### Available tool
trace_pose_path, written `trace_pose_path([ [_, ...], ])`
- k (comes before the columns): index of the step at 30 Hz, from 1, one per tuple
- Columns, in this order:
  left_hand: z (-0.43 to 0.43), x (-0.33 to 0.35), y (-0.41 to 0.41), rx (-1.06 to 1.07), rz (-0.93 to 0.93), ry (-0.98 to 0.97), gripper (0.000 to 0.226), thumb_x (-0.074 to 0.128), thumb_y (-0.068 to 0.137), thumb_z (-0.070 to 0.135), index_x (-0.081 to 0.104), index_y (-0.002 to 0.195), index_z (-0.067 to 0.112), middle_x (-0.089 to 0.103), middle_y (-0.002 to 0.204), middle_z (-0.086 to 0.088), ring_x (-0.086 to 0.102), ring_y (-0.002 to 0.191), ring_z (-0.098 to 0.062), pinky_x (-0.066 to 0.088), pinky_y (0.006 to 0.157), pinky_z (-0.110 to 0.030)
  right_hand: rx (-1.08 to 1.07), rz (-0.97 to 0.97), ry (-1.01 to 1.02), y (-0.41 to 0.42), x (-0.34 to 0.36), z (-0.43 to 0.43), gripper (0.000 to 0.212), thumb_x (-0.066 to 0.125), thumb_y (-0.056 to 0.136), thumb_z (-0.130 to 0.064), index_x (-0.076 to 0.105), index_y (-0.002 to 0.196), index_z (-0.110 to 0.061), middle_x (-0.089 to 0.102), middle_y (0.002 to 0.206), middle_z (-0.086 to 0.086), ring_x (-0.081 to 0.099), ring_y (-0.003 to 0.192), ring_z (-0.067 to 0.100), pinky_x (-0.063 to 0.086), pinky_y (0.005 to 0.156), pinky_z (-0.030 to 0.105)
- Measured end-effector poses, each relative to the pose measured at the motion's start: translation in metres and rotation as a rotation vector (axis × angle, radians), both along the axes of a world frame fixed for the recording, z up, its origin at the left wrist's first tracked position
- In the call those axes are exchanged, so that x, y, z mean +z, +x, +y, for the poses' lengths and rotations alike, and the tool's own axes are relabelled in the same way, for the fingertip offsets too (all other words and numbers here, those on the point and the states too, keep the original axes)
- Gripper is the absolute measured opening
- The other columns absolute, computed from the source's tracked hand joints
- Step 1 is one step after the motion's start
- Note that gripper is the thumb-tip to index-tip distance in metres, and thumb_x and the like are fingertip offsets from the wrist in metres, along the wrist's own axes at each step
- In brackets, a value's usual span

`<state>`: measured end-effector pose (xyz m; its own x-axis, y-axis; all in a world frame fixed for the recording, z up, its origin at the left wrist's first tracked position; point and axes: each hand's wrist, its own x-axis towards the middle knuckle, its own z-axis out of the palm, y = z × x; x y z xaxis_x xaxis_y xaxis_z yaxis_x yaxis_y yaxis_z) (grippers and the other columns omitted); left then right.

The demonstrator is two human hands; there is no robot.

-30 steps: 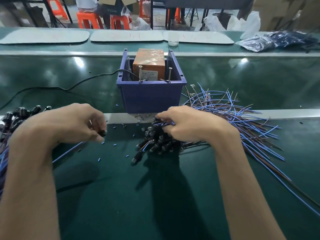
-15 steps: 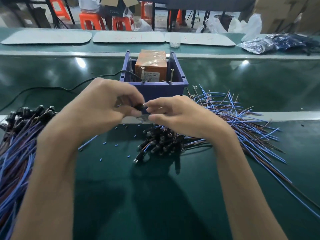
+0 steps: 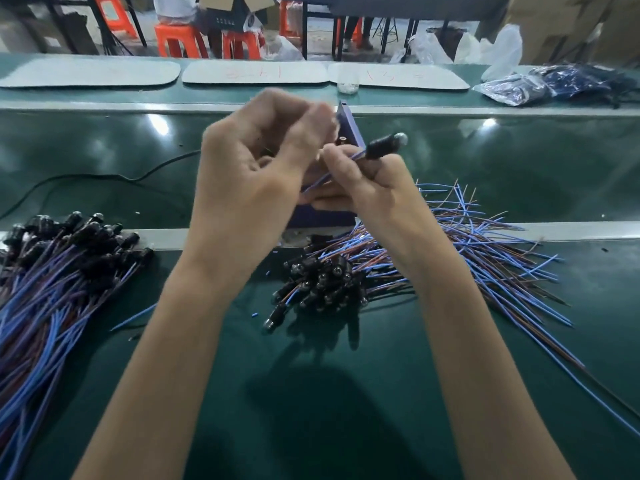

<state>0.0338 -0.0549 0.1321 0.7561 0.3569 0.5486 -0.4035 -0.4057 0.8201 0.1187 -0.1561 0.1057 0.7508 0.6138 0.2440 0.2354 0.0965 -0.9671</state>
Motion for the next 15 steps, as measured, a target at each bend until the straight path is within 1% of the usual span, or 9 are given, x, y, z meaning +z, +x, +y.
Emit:
trace_pose_path([
  [1, 0.000, 0.000, 0.001, 0.001, 0.079, -0.114, 0.032, 0.052, 0.099, 0.026, 0.065, 0.070, 0.022, 0.068, 0.070, 0.008, 0.058, 0.060, 0.001, 0.043, 0.059, -0.013, -0.030, 0.004, 0.027, 0.001, 0.001, -0.001, 0.027, 0.042, 0.102, -0.016, 0.065, 0.092, -0.006, 0.070, 0.076, 0.000, 0.070, 0.069, 0.015, 0.057, 0.072, 0.028],
  [3, 0.002, -0.001, 0.005, -0.053, 0.378, -0.243, 0.058, 0.037, 0.101, 0.043, 0.068, 0.057, 0.020, 0.072, 0.070, 0.003, 0.057, 0.057, -0.006, 0.041, 0.061, -0.024, -0.086, 0.012, 0.056, 0.001, 0.003, -0.005, 0.034, 0.042, 0.103, -0.023, 0.069, 0.093, -0.005, 0.072, 0.075, 0.001, 0.070, 0.071, 0.014, 0.057, 0.073, 0.026],
  [4, 0.003, -0.002, 0.006, -0.103, 0.526, -0.274, 0.067, 0.028, 0.100, 0.050, 0.070, 0.059, 0.017, 0.074, 0.074, 0.000, 0.059, 0.058, -0.008, 0.040, 0.062, -0.027, -0.102, 0.013, 0.057, 0.001, 0.003, -0.006, 0.038, 0.041, 0.103, -0.027, 0.071, 0.092, -0.008, 0.074, 0.078, -0.001, 0.071, 0.075, 0.012, 0.056, 0.075, 0.025],
  [5, 0.003, -0.003, 0.008, -0.150, 0.614, -0.321, 0.072, 0.022, 0.099, 0.054, 0.073, 0.067, 0.015, 0.075, 0.080, -0.002, 0.061, 0.061, -0.008, 0.039, 0.063, -0.027, -0.100, 0.013, 0.058, 0.001, 0.004, -0.008, 0.041, 0.039, 0.103, -0.031, 0.072, 0.092, -0.010, 0.075, 0.084, -0.001, 0.072, 0.080, 0.012, 0.055, 0.078, 0.024],
  [6, 0.003, -0.003, 0.010, -0.184, 0.643, -0.399, 0.074, 0.019, 0.098, 0.056, 0.074, 0.076, 0.012, 0.076, 0.086, -0.004, 0.064, 0.065, -0.008, 0.040, 0.064, -0.026, -0.086, 0.014, 0.063, 0.001, 0.006, -0.009, 0.043, 0.036, 0.104, -0.033, 0.071, 0.093, -0.011, 0.076, 0.090, 0.000, 0.071, 0.086, 0.012, 0.055, 0.082, 0.024],
  [8, 0.004, -0.002, 0.013, -0.196, 0.594, -0.606, 0.070, 0.021, 0.098, 0.054, 0.073, 0.090, 0.008, 0.076, 0.097, -0.004, 0.069, 0.080, -0.009, 0.045, 0.070, -0.024, -0.057, 0.006, 0.070, 0.001, 0.007, -0.009, 0.045, 0.032, 0.104, -0.035, 0.071, 0.095, -0.015, 0.075, 0.098, -0.001, 0.069, 0.095, 0.010, 0.053, 0.086, 0.023],
  [11, 0.003, -0.006, 0.016, -0.139, 0.467, -0.879, 0.055, 0.032, 0.098, 0.046, 0.068, 0.106, 0.005, 0.072, 0.108, -0.004, 0.067, 0.107, -0.015, 0.051, 0.090, -0.029, -0.053, -0.021, 0.055, 0.002, 0.008, -0.010, 0.044, 0.030, 0.104, -0.037, 0.071, 0.093, -0.024, 0.073, 0.106, -0.007, 0.064, 0.106, 0.005, 0.045, 0.099, 0.035],
  [13, 0.002, -0.009, 0.016, -0.095, 0.386, -1.044, 0.041, 0.036, 0.099, 0.039, 0.062, 0.105, 0.008, 0.068, 0.107, -0.005, 0.063, 0.112, -0.017, 0.051, 0.094, -0.030, -0.022, 0.029, 0.125, 0.003, 0.009, -0.011, 0.046, 0.030, 0.103, -0.036, 0.070, 0.091, -0.017, 0.073, 0.108, 0.000, 0.063, 0.110, 0.009, 0.044, 0.101, 0.036],
  [15, 0.005, -0.008, 0.016, -0.049, 0.291, -1.206, 0.037, 0.034, 0.101, 0.034, 0.059, 0.105, 0.007, 0.066, 0.105, -0.006, 0.063, 0.109, -0.017, 0.050, 0.093, -0.030, 0.030, 0.108, 0.224, 0.003, 0.011, -0.012, 0.047, 0.030, 0.103, -0.031, 0.066, 0.081, -0.010, 0.074, 0.099, 0.009, 0.066, 0.106, 0.017, 0.047, 0.099, 0.033],
])
